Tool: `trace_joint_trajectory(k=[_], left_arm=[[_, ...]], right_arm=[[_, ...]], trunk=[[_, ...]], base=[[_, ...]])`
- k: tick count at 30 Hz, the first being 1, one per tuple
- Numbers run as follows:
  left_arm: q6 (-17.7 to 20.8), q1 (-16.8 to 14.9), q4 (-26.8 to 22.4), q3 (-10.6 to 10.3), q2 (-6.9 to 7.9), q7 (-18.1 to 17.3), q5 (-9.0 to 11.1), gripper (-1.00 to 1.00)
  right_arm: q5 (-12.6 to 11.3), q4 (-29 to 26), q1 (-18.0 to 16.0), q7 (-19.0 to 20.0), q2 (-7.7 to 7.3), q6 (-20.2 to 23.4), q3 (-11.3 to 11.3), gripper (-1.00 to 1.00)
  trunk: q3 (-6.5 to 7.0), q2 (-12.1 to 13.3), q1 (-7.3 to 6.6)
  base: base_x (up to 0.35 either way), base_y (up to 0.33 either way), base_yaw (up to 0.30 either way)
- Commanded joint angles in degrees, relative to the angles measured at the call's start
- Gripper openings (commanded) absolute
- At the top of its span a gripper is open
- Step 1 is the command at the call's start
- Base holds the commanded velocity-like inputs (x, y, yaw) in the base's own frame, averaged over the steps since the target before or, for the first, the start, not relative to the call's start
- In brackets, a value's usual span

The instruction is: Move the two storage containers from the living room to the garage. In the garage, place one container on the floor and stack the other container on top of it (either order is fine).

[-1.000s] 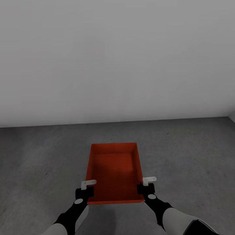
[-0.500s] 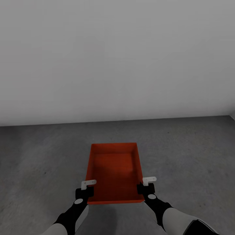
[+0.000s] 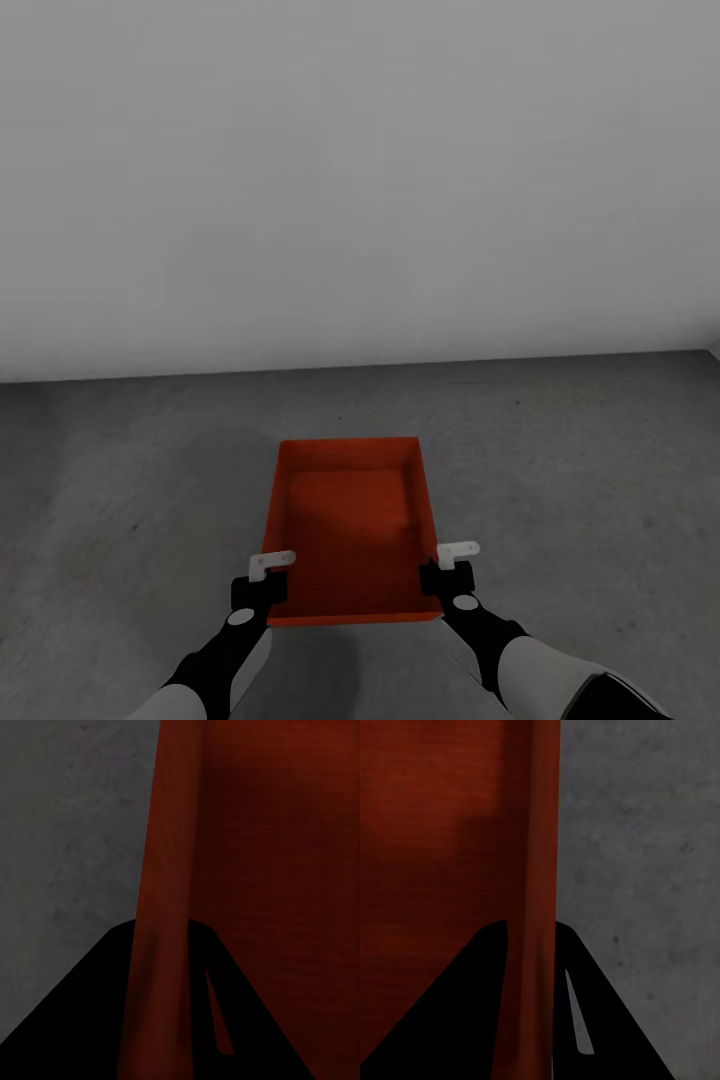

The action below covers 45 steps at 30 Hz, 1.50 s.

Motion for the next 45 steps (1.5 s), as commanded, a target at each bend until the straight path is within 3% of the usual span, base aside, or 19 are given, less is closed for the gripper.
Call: trace_joint_trajectory(k=[1,41,45], left_arm=[[-0.13,-0.07,-0.25,0.27,0.04,0.66,0.36,-1.00],[-0.13,-0.06,-0.25,0.29,0.04,0.66,0.36,-1.00],[-0.13,-0.07,-0.25,0.29,0.04,0.66,0.36,-1.00]], right_arm=[[-0.94,0.12,0.00,-0.26,-0.02,-0.27,-0.09,-1.00],[-0.88,0.12,0.00,-0.26,-0.03,-0.20,-0.09,-1.00],[-0.89,0.12,0.00,-0.26,-0.03,-0.19,-0.09,-1.00]], trunk=[[-0.22,-0.43,0.22],[-7.40,-16.47,9.00],[-7.40,-16.47,9.00]], base=[[0.000,0.000,0.000],[0.000,0.000,0.000],[0.000,0.000,0.000]])
